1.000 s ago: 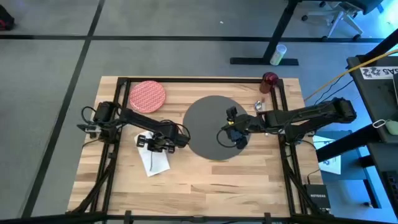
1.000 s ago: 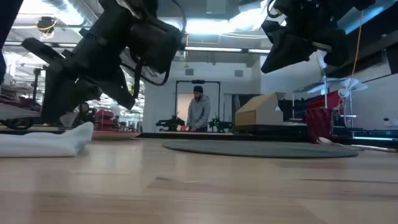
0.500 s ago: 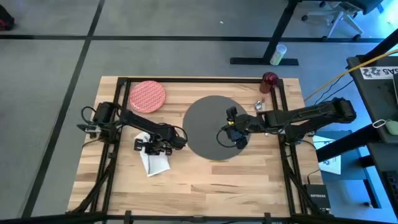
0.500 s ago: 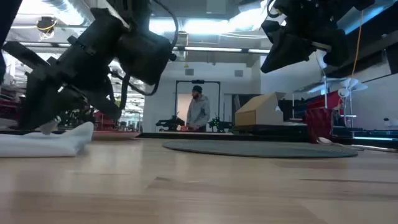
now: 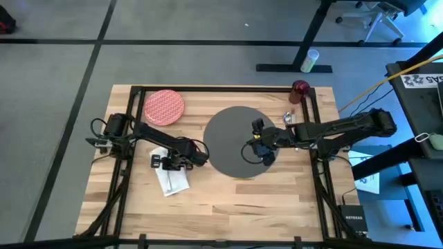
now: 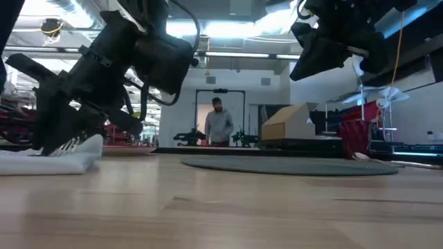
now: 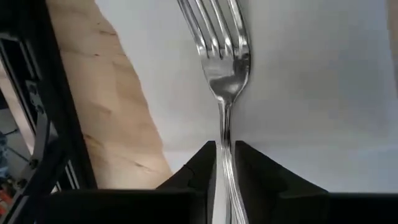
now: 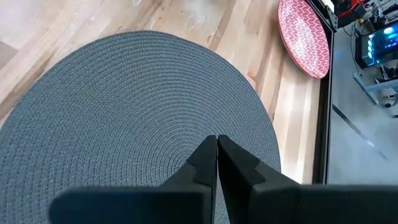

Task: Set table place
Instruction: Put the silver fork on the table white napkin, then adjust the white table napkin

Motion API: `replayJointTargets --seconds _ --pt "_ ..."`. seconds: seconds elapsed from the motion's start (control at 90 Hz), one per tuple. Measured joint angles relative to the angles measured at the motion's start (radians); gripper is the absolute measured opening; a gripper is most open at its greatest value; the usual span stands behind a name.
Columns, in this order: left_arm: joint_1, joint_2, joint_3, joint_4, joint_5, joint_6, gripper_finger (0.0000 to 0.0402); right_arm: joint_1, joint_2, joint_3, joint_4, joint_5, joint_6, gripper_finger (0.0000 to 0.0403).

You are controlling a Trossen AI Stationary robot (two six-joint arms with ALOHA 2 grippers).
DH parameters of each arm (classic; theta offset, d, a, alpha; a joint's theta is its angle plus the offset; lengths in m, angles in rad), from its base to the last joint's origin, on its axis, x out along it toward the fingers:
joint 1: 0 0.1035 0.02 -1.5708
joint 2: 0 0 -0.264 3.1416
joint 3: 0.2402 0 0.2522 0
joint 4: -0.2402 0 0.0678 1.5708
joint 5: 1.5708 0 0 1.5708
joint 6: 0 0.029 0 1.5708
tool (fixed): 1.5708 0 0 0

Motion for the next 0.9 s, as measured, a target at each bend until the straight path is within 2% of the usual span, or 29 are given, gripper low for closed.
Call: replayJointTargets --seconds 0.178,0.333,0.5,0.722,0.822,0.9 --pt "0.0 0.0 0.0 0.026 -0.009 0.123 0.0072 0.0 0.0 0.0 0.0 0.0 0.0 0.0" --pt "-0.009 -0.024 0.001 0.024 -0.022 0.161 0.0061 0.0 0.0 0.0 0.0 0.0 -0.001 0.0" --pt "-0.059 -0.084 0.027 0.056 -0.175 0.106 0.0034 0.0 0.0 0.0 0.002 0.0 -0.006 0.0" --pt "-0.182 -0.174 0.029 0.184 -0.411 0.053 0.0003 0.0 0.0 0.0 0.002 0.0 -0.035 0.0" --pt "-0.251 -0.178 0.029 0.268 -0.534 0.084 0.0003 0.0 0.0 0.0 0.003 0.0 -0.051 0.0" --pt "-0.282 -0.167 0.029 0.317 -0.562 0.157 0.0003 0.0 0.0 0.0 0.018 0.0 -0.052 0.0"
